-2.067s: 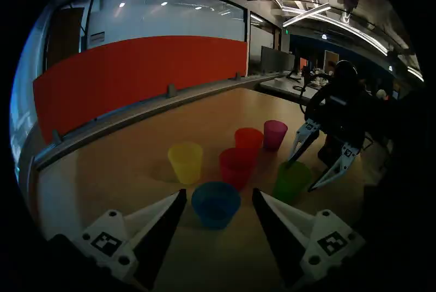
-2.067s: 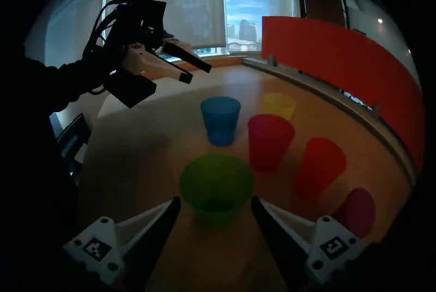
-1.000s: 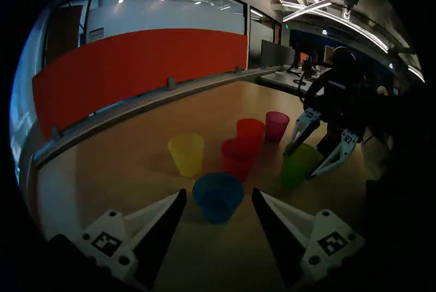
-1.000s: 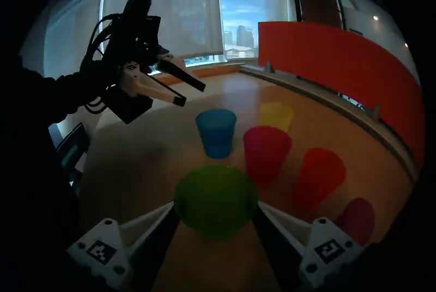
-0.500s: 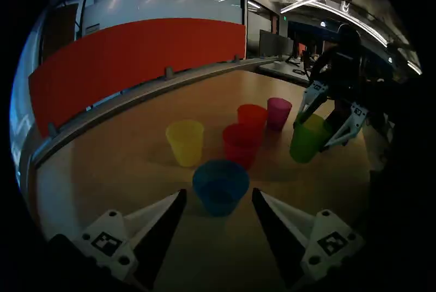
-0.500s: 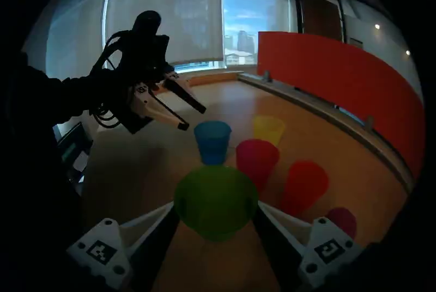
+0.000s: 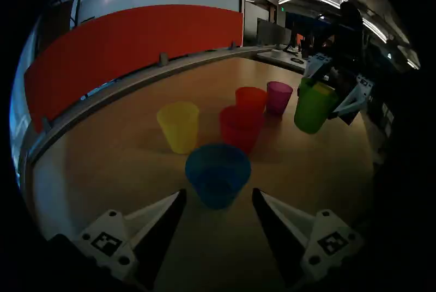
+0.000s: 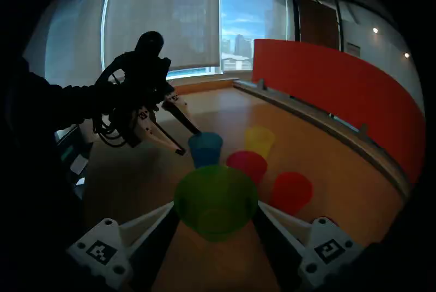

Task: Pour water

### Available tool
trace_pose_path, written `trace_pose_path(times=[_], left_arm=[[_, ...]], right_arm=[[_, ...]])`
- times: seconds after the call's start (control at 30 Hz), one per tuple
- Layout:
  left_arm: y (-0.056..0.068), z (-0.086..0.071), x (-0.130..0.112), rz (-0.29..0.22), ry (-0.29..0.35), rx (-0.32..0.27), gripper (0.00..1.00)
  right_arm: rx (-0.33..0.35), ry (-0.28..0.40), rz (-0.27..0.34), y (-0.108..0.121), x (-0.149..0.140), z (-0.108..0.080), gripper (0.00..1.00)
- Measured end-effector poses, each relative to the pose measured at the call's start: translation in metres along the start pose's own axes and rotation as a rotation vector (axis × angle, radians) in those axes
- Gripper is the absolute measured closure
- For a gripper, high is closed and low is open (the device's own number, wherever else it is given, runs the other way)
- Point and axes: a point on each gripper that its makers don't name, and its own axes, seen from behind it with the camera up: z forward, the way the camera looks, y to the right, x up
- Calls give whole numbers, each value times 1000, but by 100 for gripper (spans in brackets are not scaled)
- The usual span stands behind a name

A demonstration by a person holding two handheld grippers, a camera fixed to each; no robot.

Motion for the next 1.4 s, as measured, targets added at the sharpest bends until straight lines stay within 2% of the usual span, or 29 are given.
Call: trace_pose_path(times=[0.27, 0.67, 0.87, 1.07, 1.4], left_arm=[[4, 17, -1, 10, -25, -13, 11], [-3, 30, 1, 13, -51, 6, 11], [-4, 39, 4, 2, -51, -4, 11], [-4, 45, 9, -23, -42, -15, 10], [-5, 45, 11, -19, -26, 0, 15]], right_arm=[[-1, 0, -10, 0, 2, 0, 10], [-10, -6, -6, 4, -2, -3, 10], [-12, -4, -4, 4, -3, -4, 10], [-16, -8, -2, 6, -6, -6, 10], [-18, -5, -2, 6, -6, -8, 10]])
